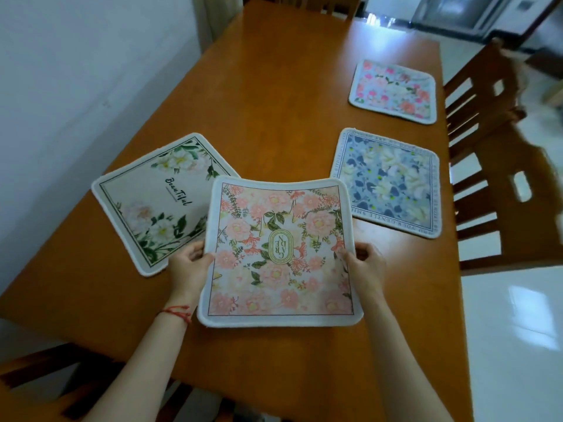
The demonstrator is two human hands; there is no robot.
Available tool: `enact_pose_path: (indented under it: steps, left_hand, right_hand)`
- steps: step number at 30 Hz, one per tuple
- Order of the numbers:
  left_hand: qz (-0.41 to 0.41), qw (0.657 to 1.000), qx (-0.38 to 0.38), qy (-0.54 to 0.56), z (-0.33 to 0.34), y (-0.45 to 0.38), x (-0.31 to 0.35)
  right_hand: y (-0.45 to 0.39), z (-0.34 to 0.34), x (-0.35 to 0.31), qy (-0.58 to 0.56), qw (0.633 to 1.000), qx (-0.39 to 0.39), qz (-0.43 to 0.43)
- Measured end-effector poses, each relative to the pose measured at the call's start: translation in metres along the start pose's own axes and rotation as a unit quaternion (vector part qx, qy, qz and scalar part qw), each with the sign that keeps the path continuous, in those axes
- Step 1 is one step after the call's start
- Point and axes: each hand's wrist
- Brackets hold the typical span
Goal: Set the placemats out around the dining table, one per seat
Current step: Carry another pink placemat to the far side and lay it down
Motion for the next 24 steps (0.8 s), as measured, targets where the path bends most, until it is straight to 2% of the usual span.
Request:
enact_pose_path:
  steps: [5, 24]
  left_hand:
    - [0.009, 0.998, -0.051, -0.026, 0.024, 0.010, 0.009]
    - [0.076, 0.981, -0.146, -0.107, 0.137, 0.093, 0.052]
  right_hand:
    - [0.007, -0.036, 0.018, 0.002, 0.999, 0.051, 0.020]
    - [0.032, -0.187, 0.068, -0.036, 0.981, 0.183, 0.060]
Point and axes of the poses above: each hand's wrist, its own y-axis away from the middle knuckle, its own z-axis out of the palm, x = y × z, and after that the axes turned 12 degrees about -y, right-handed
